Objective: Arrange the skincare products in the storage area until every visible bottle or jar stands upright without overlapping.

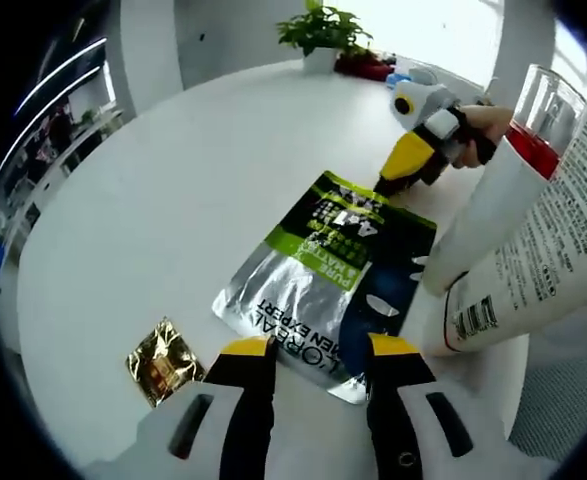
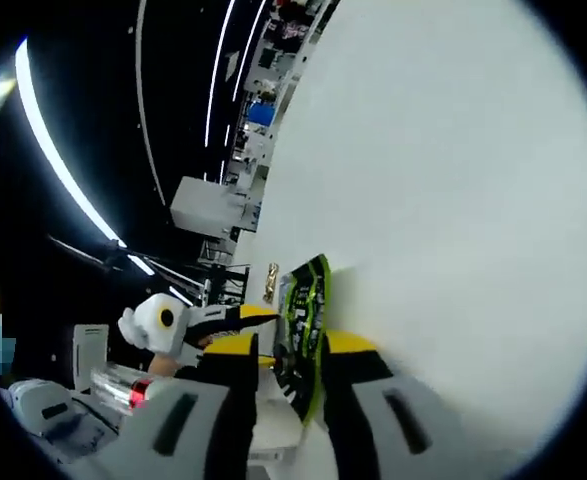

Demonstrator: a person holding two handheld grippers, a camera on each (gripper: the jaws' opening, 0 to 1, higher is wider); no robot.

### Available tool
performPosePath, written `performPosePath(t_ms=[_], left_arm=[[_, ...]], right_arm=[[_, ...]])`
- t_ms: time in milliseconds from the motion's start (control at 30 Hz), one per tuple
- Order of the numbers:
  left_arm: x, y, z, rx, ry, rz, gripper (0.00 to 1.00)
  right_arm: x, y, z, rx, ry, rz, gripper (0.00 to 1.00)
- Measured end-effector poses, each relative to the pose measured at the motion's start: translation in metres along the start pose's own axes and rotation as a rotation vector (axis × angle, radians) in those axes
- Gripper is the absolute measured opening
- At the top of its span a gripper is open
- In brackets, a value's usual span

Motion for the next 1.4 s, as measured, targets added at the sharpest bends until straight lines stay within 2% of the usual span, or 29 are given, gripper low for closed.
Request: performPosePath(t_ms=[400,467,833,1000,1200,1400], left_arm=[[0.000,-0.001,0.000,-0.004,0.003,-0.004,0.32],[0.001,0.000,0.000,-0.002,-0.001,-0.009,0.32],[0.000,0.000,0.000,-0.021,0.001,-0.006,0.32],[0.000,-0.001,0.002,-0.039,0.027,0.043,0.35],[0.006,0.009,0.009,-0.021,0.015,0.065,0.36],[0.015,0.009,0.026,-0.074,0.010,0.122,0.37]], right_arm=[[0.009,0.006,-0.029,0.069,-0.001,0.026,0.15],[0.008,0.007,-0.030,0.087,0.022,0.039,0.13],[0.009,0.006,-0.028,0.080,0.037,0.057,0.04],[0.010,0.006,-0.028,0.078,0.054,0.077,0.02],[0.015,-0.002,-0.025,0.044,0.060,0.112,0.01],[0.024,-0.012,-0.020,0.020,0.067,0.167,0.01]])
Point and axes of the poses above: the point that each gripper's makers call its tool centre point, and the gripper's own axes: z roughly backward along the fingers, x roughly to its left, y roughly out of its underside, the point moved 2 cm from there along z, roughly backward along the fingers, and after that the axes turned 14 degrees about x, right-handed, at the moved point
